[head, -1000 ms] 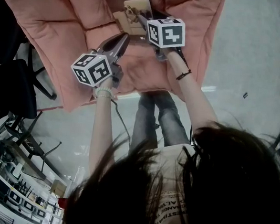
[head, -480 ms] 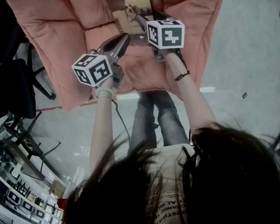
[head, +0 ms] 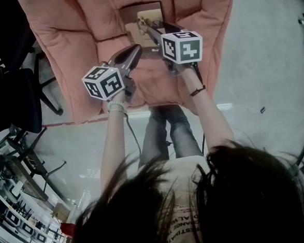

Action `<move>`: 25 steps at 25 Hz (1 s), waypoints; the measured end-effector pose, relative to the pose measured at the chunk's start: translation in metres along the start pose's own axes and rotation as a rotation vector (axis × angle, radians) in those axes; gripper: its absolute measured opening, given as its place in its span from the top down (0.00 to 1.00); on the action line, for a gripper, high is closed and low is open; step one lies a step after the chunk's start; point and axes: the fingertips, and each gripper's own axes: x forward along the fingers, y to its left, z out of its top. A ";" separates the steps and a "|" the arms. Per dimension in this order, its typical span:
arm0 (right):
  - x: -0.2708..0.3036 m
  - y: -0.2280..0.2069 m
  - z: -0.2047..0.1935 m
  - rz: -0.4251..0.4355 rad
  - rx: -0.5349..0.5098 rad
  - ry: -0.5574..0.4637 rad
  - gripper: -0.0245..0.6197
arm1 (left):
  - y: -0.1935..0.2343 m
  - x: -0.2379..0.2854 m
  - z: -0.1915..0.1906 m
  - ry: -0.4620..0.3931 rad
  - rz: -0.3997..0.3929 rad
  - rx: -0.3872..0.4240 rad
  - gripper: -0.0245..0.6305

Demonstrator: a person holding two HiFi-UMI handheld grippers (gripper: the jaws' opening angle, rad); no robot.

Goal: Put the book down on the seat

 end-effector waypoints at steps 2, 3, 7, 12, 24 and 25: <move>-0.009 0.009 0.010 0.016 -0.006 -0.017 0.60 | -0.009 -0.004 0.007 -0.006 -0.004 0.005 0.98; -0.014 0.014 0.015 0.025 -0.014 -0.018 0.60 | -0.015 -0.007 0.011 -0.011 -0.005 0.006 0.98; -0.041 0.035 0.027 0.055 -0.026 -0.022 0.66 | -0.042 -0.020 0.025 -0.028 -0.008 0.010 0.98; -0.075 0.062 0.036 0.123 -0.037 -0.042 0.73 | -0.071 -0.040 0.032 -0.048 -0.007 0.010 0.98; -0.139 0.126 0.073 0.207 -0.110 -0.082 0.80 | -0.126 -0.087 0.072 -0.114 -0.018 0.048 0.98; -0.143 0.130 0.075 0.213 -0.112 -0.089 0.80 | -0.130 -0.090 0.075 -0.120 -0.018 0.052 0.98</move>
